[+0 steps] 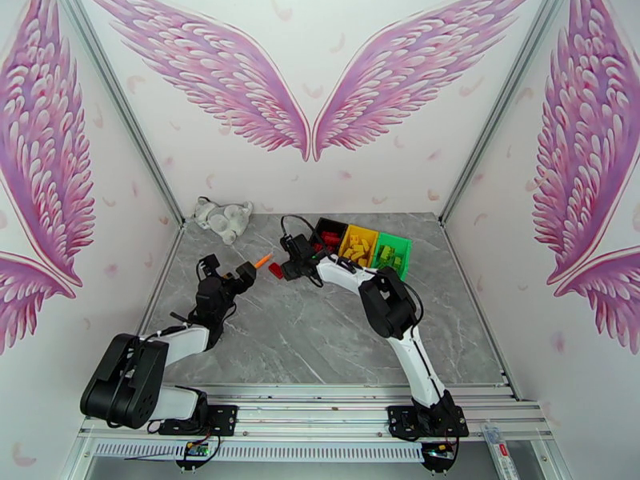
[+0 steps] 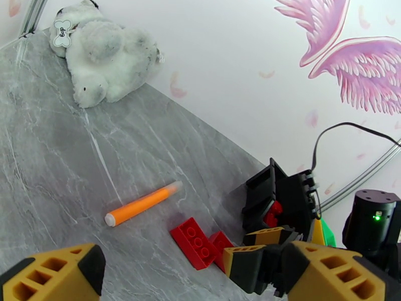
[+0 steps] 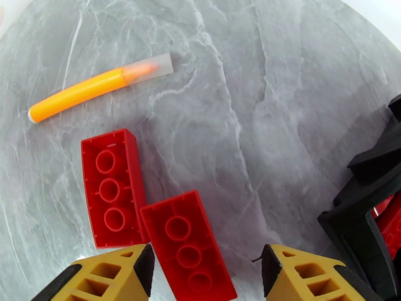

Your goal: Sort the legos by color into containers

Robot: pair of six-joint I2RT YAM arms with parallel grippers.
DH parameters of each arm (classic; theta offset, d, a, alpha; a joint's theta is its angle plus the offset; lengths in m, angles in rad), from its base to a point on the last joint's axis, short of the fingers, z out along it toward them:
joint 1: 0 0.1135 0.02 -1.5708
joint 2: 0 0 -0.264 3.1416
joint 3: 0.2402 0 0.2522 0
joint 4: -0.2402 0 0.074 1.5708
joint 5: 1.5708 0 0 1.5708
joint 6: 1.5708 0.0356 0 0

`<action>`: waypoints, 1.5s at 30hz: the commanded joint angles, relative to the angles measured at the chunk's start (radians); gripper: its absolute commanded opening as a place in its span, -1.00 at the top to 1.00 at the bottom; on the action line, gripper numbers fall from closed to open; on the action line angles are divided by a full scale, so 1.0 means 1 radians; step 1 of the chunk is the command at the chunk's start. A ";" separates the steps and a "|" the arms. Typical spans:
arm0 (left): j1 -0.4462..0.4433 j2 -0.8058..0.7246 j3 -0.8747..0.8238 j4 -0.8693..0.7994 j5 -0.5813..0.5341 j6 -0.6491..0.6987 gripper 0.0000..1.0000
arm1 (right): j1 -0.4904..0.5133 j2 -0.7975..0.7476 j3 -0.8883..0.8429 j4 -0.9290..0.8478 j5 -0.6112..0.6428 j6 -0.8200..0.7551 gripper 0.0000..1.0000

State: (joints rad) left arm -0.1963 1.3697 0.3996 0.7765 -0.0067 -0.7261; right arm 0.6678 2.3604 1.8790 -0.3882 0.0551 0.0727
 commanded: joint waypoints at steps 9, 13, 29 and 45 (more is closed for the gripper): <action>0.009 -0.100 -0.036 -0.036 -0.010 0.014 -0.97 | -0.002 0.069 0.104 -0.127 -0.080 0.006 -0.12; 0.009 -0.089 -0.035 -0.029 -0.007 0.014 -0.97 | 0.005 0.065 0.096 -0.137 -0.086 0.006 -0.08; 0.009 -0.038 -0.013 -0.002 0.007 0.005 -0.98 | 0.044 0.022 0.009 -0.091 -0.036 0.025 0.12; -0.129 0.163 0.147 -0.008 0.045 0.052 -0.97 | -0.003 -0.243 -0.269 0.079 0.132 0.137 0.42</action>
State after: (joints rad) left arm -0.3004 1.5002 0.5014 0.7681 0.0216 -0.7002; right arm 0.6975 2.1967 1.6417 -0.3668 0.1036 0.1585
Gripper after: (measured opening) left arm 0.988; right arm 0.295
